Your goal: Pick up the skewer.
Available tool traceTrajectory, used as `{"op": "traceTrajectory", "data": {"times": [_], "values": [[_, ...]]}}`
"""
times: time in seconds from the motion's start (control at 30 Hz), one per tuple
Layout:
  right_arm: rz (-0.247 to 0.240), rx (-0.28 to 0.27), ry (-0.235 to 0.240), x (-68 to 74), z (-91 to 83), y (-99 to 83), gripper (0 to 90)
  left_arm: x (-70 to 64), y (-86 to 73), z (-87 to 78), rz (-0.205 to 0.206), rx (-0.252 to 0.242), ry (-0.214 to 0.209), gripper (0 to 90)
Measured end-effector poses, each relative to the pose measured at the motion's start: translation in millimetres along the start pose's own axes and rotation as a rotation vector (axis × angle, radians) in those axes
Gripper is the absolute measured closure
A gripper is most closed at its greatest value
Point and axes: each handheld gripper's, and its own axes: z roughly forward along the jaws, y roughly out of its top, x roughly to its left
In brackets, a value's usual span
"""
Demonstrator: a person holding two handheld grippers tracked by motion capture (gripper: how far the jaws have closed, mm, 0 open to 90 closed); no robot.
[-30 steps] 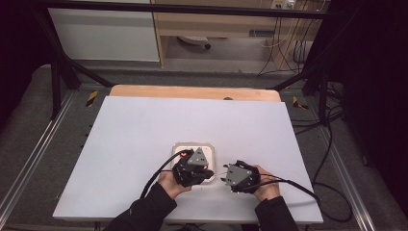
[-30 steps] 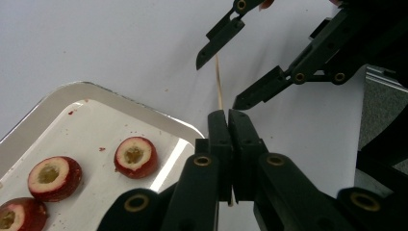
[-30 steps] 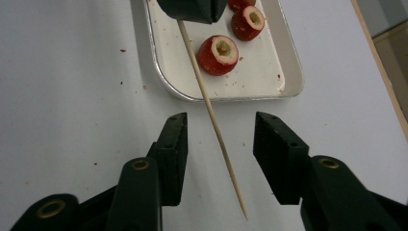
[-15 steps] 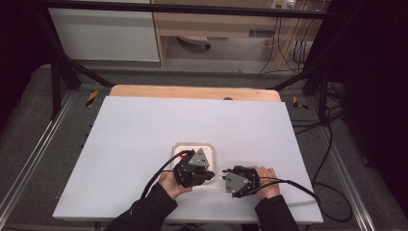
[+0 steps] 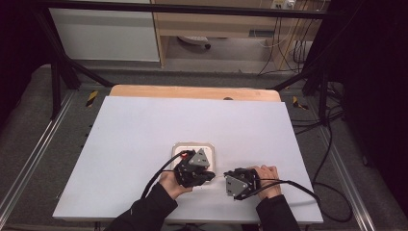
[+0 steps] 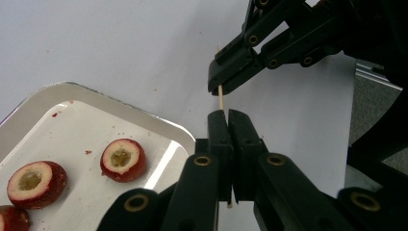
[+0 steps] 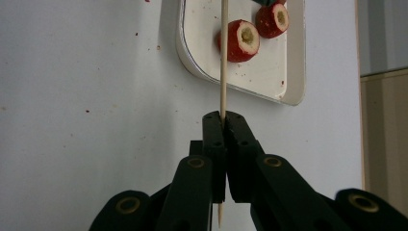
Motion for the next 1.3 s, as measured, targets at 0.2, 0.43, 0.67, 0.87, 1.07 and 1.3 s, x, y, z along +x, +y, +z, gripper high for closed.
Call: {"op": "traceTrajectory", "data": {"times": [0.2, 0.43, 0.67, 0.87, 1.07, 1.3], "values": [[-0.033, 0.023, -0.008, 0.1, -0.2, 1.8, 88.8, 7.1, 1.8, -2.0, -0.029, 0.055, -0.011, 80.7], [-0.115, 0.07, -0.02, -2.2, 4.5, 11.6, 88.8, 10.6, 9.8, 1.8, -0.015, 0.163, 0.009, 74.2], [-0.193, 0.102, -0.02, -2.3, 8.9, 20.3, 88.8, 10.6, 12.8, 18.0, -0.013, 0.269, 0.016, 77.6], [-0.235, 0.136, -0.027, 0.0, 10.3, 23.5, 88.8, 8.0, 14.8, 27.2, 0.008, 0.33, 0.013, 85.0], [-0.281, 0.162, -0.033, 1.5, 10.4, 26.3, 88.8, 4.5, 15.8, 31.9, 0.028, 0.354, 0.034, 87.9], [-0.228, 0.158, -0.04, 1.6, 9.3, 26.3, 87.1, 2.8, 13.8, 28.4, 0.033, 0.33, 0.054, 88.8]]}}
